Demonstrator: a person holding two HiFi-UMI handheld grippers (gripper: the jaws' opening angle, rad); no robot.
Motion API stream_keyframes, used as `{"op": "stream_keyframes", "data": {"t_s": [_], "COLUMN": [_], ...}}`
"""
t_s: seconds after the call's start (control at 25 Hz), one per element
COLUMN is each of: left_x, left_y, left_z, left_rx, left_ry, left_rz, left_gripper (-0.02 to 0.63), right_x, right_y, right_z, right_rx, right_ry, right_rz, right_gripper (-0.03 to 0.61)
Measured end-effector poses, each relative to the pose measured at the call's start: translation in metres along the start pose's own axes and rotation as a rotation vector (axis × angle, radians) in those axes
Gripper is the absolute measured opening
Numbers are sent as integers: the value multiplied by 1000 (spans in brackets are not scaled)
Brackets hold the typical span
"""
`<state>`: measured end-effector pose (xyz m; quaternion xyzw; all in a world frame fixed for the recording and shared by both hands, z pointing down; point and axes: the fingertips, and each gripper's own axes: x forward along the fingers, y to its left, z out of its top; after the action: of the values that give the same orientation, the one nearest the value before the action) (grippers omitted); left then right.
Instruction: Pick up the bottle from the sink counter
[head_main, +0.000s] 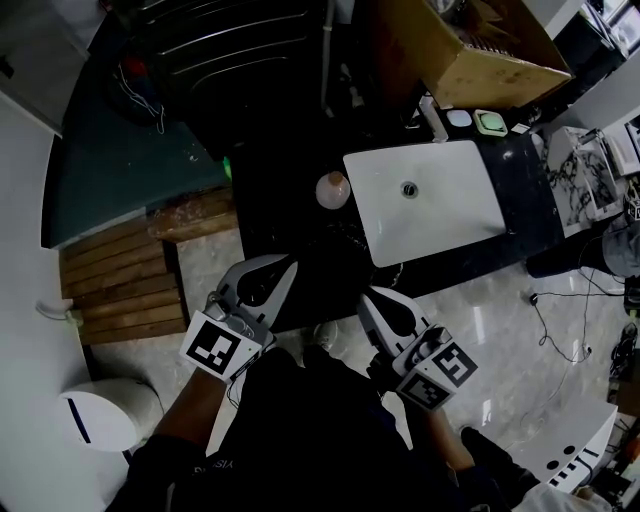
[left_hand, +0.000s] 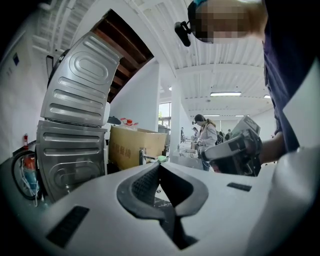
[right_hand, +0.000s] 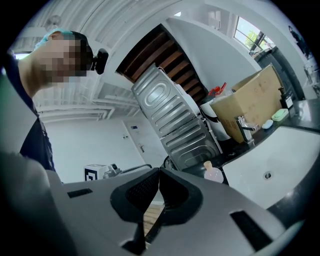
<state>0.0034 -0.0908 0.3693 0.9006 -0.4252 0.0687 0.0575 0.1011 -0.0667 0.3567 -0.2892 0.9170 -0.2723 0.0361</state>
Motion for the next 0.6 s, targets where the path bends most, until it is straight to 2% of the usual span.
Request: {"op": "stream_keyframes", "data": {"t_s": [0.28, 0.44, 0.6], "left_x": [6, 6, 10], "left_y": [3, 5, 10], "left_z": [4, -4, 0], "left_rx": [-14, -3, -10], "left_ry": [-18, 50, 11], "left_rz": [27, 12, -5], "left_gripper": [8, 8, 8], "right_x": [4, 8, 11], "right_y": [-9, -10, -11], "right_z": [2, 3, 9], "right_rx": [9, 12, 19], "right_ry": [8, 4, -16], "right_rz": [10, 7, -14], "right_gripper": [26, 26, 26]}}
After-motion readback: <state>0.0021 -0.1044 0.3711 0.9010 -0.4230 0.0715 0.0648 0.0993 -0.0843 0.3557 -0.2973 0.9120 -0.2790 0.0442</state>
